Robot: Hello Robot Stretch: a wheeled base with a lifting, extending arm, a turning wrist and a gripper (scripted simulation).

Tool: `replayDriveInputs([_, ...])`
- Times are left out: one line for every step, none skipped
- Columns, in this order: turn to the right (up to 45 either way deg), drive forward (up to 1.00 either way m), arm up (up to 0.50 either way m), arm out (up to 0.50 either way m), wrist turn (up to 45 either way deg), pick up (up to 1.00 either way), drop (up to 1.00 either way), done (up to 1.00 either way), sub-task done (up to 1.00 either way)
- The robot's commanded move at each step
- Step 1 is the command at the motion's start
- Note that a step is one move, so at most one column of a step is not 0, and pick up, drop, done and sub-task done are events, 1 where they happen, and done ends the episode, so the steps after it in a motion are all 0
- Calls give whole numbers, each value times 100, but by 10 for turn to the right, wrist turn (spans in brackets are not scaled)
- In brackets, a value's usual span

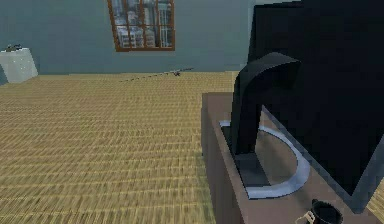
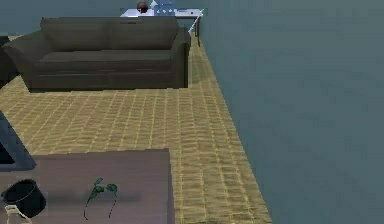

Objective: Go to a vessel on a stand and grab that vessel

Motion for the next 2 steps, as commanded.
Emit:
replayDriveInputs([-30,0,0,0,0,0,0,0,0])
replayDriveInputs([0,30,0,0,0,0,0,0,0])
